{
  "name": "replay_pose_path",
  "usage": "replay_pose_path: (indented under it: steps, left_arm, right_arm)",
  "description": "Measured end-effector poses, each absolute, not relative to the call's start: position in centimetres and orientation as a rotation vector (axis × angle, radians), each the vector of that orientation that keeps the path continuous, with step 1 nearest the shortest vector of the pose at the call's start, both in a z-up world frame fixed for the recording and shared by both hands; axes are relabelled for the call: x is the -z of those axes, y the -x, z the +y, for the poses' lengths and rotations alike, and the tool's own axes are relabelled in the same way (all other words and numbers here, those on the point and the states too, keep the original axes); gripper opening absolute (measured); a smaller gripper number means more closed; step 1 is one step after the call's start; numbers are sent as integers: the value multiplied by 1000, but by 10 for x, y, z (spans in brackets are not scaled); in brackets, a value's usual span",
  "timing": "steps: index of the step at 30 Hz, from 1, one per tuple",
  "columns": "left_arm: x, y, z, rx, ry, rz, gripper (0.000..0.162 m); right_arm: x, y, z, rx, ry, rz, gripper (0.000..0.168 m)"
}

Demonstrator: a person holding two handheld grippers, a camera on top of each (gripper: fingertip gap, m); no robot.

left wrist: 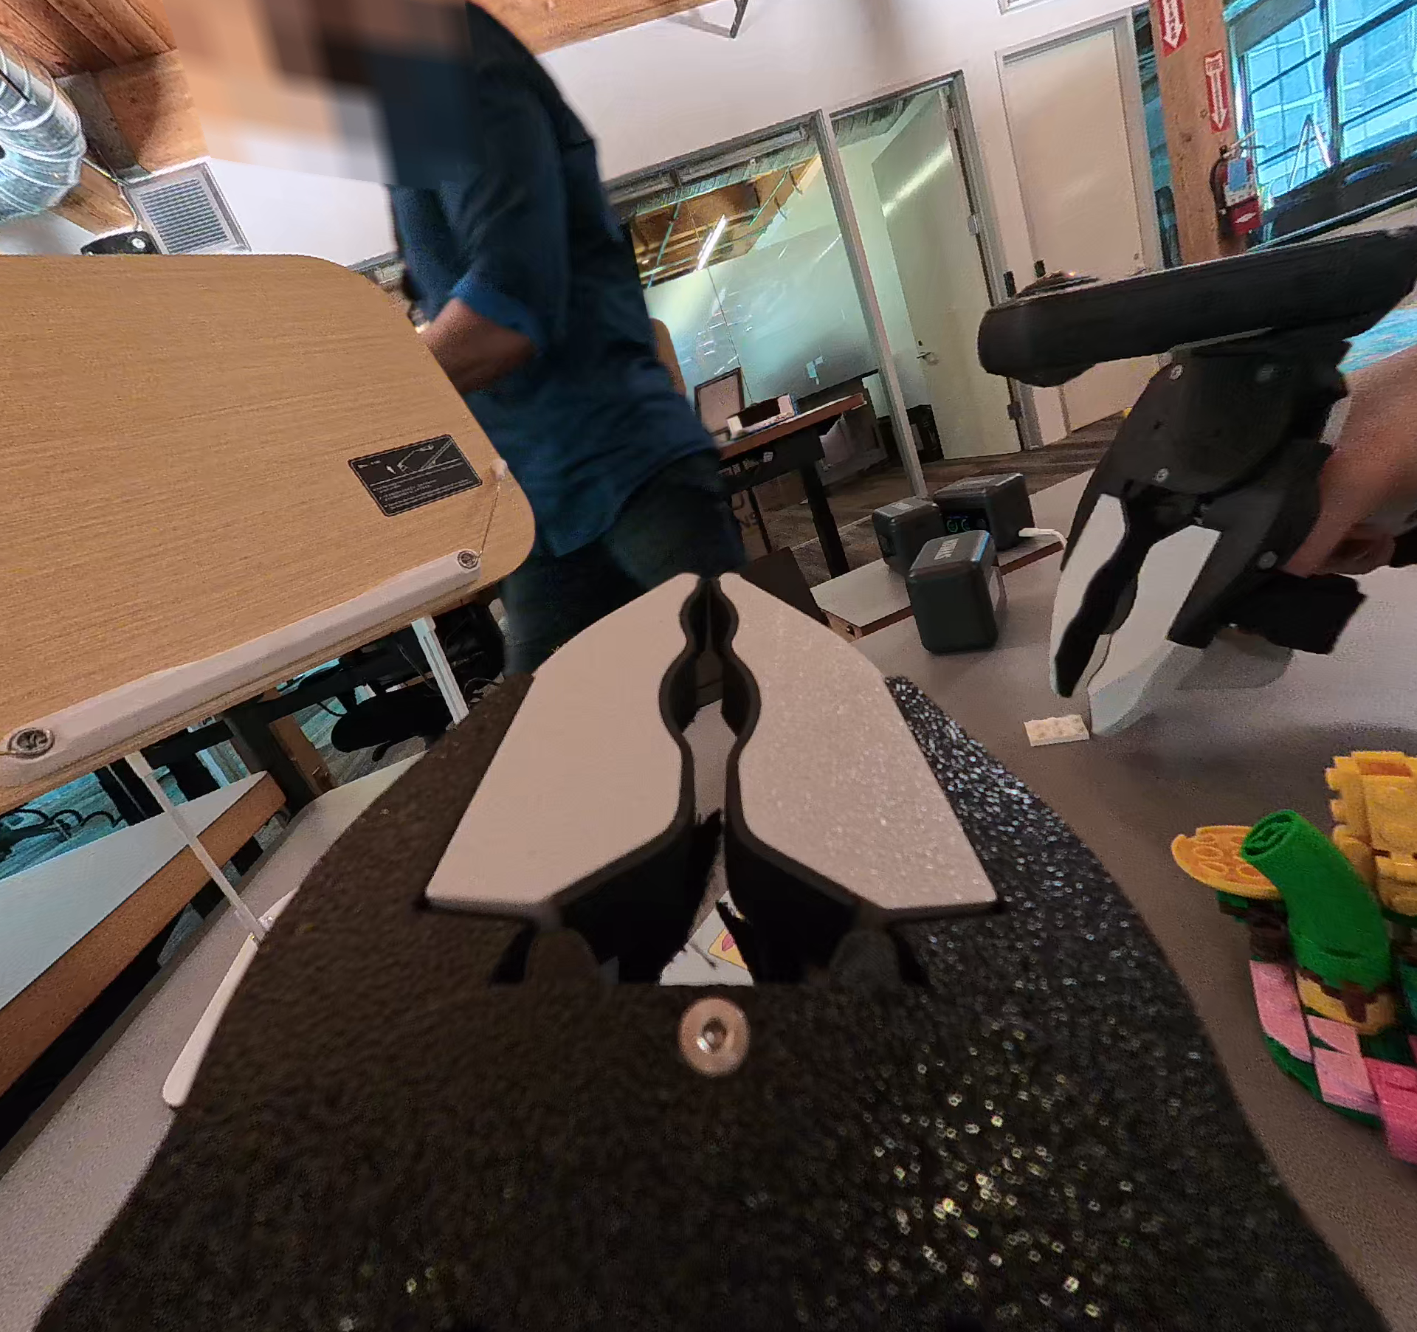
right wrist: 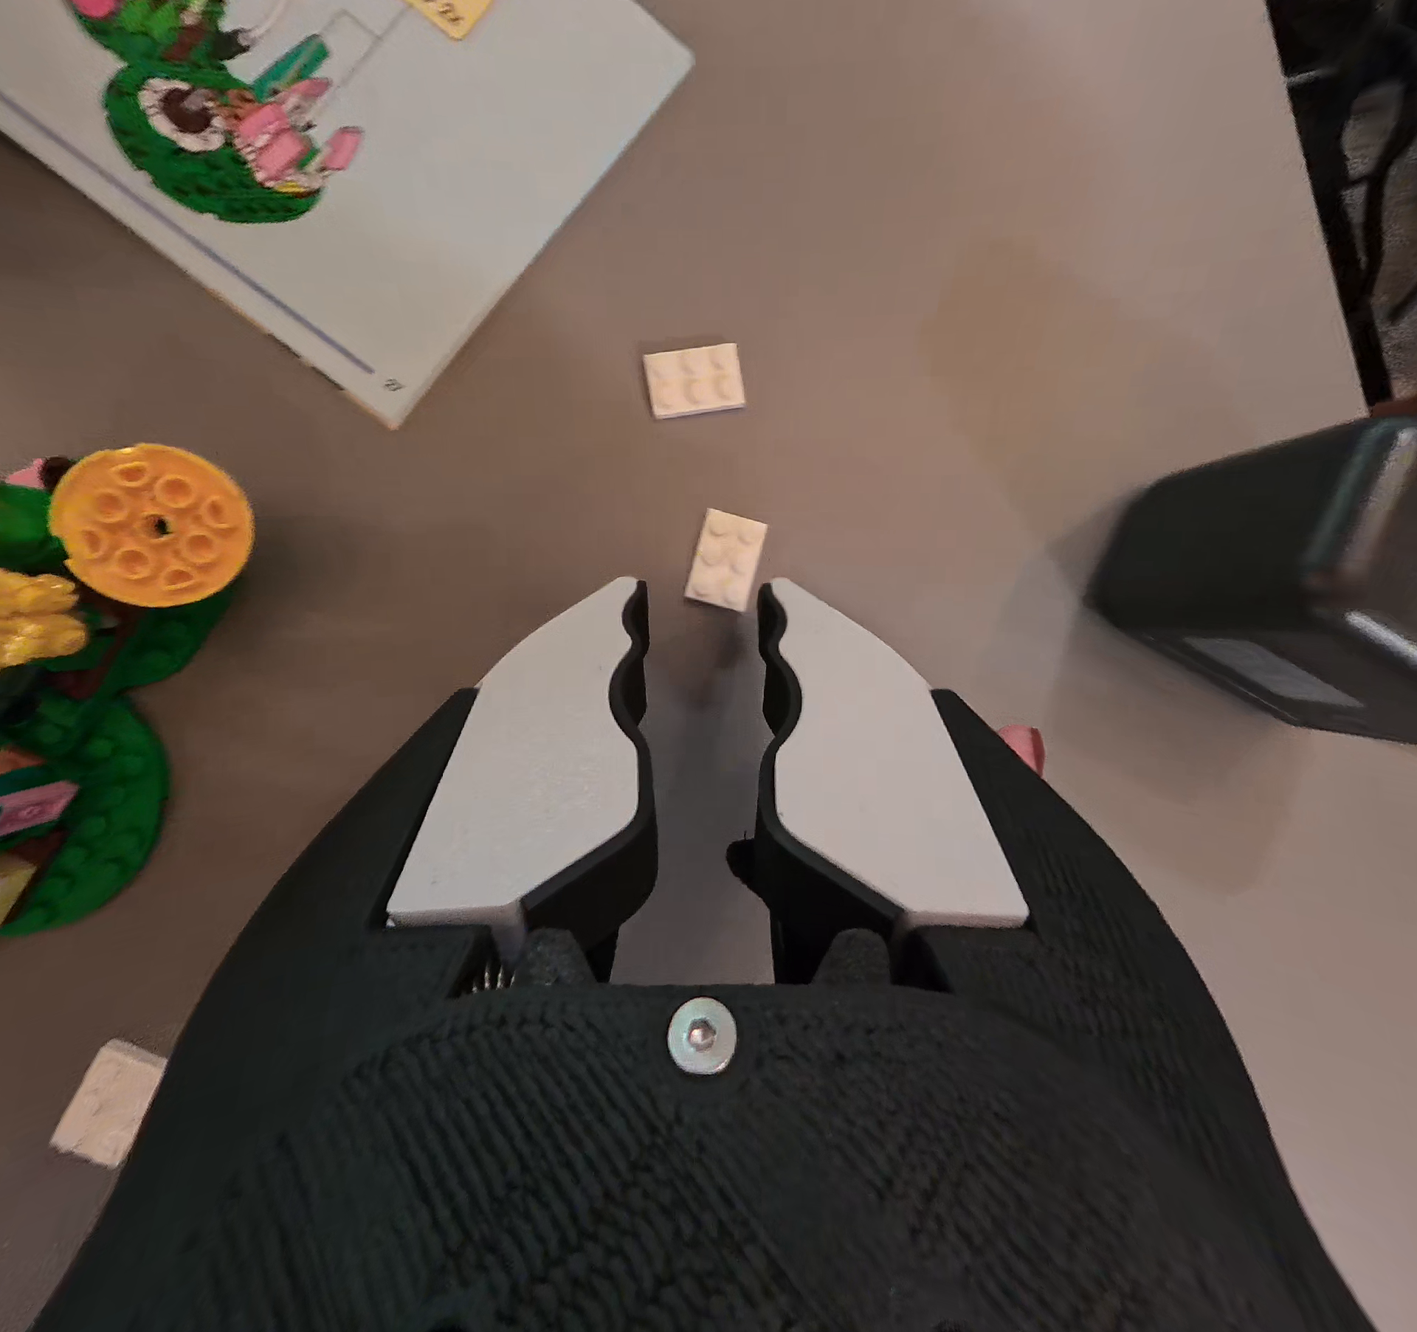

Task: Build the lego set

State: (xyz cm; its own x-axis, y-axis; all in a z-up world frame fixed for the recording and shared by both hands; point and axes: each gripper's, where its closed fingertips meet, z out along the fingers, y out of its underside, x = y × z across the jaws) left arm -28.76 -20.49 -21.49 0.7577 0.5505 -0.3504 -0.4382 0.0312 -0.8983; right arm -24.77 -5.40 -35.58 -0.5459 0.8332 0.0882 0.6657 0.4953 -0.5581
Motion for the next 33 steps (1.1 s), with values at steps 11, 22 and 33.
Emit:
replay_pose_path:
  steps: [11, 22, 33]
  left_arm:
    - [217, 289, -205, -764, 1345, -115, 0]
    - [218, 288, -203, -756, 1349, -111, 0]
    - [218, 288, -202, -751, 1350, -110, 0]
  right_arm:
    - [363, 245, -75, -824, 1316, -2473, 29]
    - [363, 256, -82, -667, 789, -2654, 29]
    - [365, 280, -77, -663, 1014, -2600, 13]
